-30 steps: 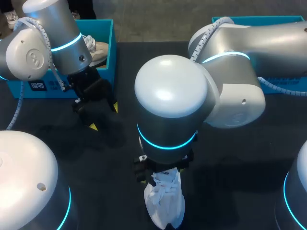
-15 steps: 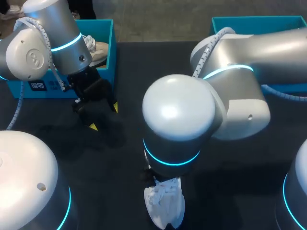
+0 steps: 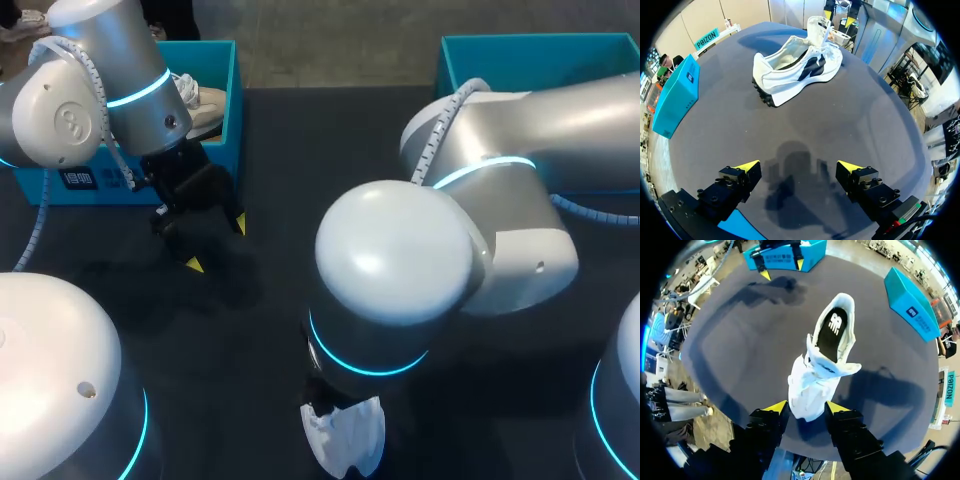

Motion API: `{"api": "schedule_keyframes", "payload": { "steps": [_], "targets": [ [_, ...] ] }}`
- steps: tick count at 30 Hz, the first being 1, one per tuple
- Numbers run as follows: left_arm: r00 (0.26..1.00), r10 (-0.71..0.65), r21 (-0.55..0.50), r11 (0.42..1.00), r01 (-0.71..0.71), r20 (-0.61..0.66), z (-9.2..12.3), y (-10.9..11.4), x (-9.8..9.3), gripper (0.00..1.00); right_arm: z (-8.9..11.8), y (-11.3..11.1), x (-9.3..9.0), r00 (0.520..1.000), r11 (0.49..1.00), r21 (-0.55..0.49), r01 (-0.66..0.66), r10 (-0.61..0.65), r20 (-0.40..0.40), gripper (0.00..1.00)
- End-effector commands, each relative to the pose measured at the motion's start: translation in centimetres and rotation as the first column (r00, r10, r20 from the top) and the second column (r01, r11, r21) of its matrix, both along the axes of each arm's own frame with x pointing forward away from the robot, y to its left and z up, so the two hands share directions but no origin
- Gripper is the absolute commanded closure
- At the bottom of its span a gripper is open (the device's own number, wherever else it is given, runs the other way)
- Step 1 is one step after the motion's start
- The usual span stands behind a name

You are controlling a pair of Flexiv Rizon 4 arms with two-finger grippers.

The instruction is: Take the shoe out of the shoebox, open the shoe tongue, remove and reinsert the insole, then place the shoe into the shoebox

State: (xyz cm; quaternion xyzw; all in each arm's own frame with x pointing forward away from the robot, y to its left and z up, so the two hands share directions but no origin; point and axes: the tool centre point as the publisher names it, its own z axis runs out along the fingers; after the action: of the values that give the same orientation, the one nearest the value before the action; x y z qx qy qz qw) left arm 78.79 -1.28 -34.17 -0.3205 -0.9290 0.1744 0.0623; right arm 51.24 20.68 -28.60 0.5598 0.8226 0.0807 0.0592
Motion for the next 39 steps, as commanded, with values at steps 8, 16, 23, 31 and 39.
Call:
{"api": "schedule_keyframes", "payload": {
  "steps": [8, 16, 23, 31, 39],
  "targets": [
    [1.0, 0.0, 0.003, 1.0, 0.0, 0.001, 0.0, 0.0, 0.0, 0.0, -1.6, 0.5, 2.9, 0.916, 0.919, -0.007, 0.394, -0.392, 0.084, 0.65],
    [1.0, 0.0, 0.003, 1.0, 0.0, 0.001, 0.0, 0.0, 0.0, 0.0, -2.2, 0.8, 4.6, 0.927, 0.931, -0.012, 0.366, -0.364, 0.087, 0.8],
    [1.0, 0.0, 0.003, 1.0, 0.0, 0.001, 0.0, 0.0, 0.0, 0.0, -2.8, 0.6, 6.0, 0.948, 0.952, -0.005, 0.306, -0.304, 0.09, 0.79],
    [1.0, 0.0, 0.003, 1.0, 0.0, 0.001, 0.0, 0.0, 0.0, 0.0, -4.0, -0.8, 7.8, 0.976, 0.977, 0.048, 0.206, -0.209, 0.059, 0.72],
    [1.0, 0.0, 0.003, 1.0, 0.0, 0.001, 0.0, 0.0, 0.0, 0.0, -4.9, -2.9, 8.7, 0.977, 0.975, 0.072, 0.21, -0.212, 0.029, 0.73]
  ]
}}
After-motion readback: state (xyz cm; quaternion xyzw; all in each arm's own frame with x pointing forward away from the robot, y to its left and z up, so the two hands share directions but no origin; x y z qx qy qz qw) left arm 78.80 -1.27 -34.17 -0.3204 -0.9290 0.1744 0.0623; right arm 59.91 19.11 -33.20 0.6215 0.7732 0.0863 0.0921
